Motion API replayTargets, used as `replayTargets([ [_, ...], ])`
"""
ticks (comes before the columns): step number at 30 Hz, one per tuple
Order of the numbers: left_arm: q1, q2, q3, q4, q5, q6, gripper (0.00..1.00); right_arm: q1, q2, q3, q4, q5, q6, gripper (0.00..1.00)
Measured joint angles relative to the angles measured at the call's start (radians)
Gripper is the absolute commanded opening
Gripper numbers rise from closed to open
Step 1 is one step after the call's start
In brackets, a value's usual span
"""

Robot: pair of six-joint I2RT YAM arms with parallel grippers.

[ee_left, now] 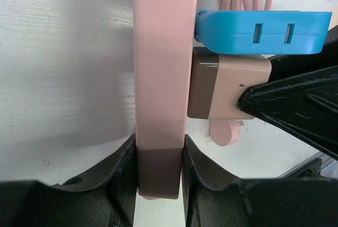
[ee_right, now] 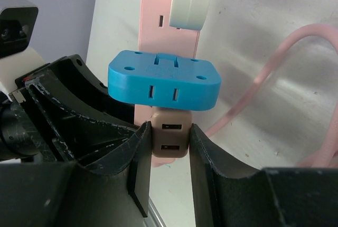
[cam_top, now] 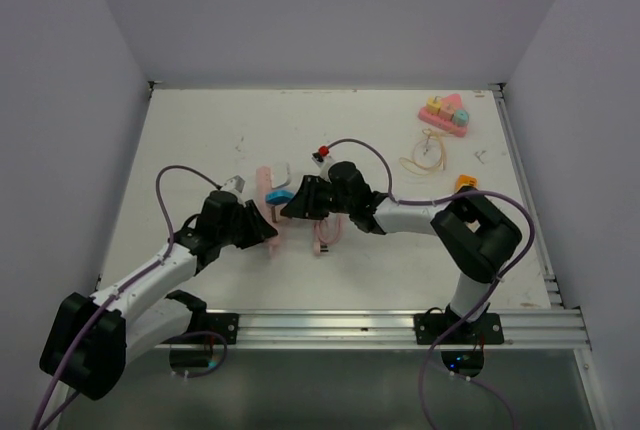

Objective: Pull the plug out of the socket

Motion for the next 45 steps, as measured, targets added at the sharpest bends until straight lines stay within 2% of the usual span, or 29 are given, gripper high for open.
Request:
replayTargets([
  [9, -0.013, -0.016, 0.021, -0.036, -0.045, -0.022, 0.0, -0.018, -0.054, 0.002, -0.075, -0.008, -0.007, 0.0],
  [12, 0.028, -0.004, 0.022, -0.121, -0.202, -0.04, 0.0, -0.08, -0.115, 0.001, -0.161, -0.014, -0.047, 0.0],
  [15, 0.041, 0.002, 0.022, -0.161, -0.285, -0.049, 0.0, -0.152, -0.151, 0.0, -0.201, -0.023, -0.071, 0.0],
  [22, 0.04, -0.032, 0.022, -0.19, -0.317, -0.044, 0.0, -0.255, -0.254, -0.054, -0.315, -0.051, -0.148, 0.0],
  [29, 0.04, -0.086, 0.023, -0.215, -0.314, -0.014, 0.0, -0.407, -0.292, -0.094, -0.336, -0.049, -0.165, 0.0],
  [33, 0.04, -0.105, 0.018, -0.198, -0.294, 0.007, 0.0, -0.431, -0.237, -0.095, -0.302, -0.044, -0.15, 0.0],
  [37, 0.04, -0.148, -0.016, -0.151, -0.249, 0.028, 0.0, -0.433, -0.107, -0.052, -0.274, -0.038, -0.13, 0.0],
  [45, 0.04, -0.19, -0.084, -0.055, -0.136, 0.065, 0.0, -0.434, 0.187, 0.18, -0.182, -0.061, -0.042, 0.01],
])
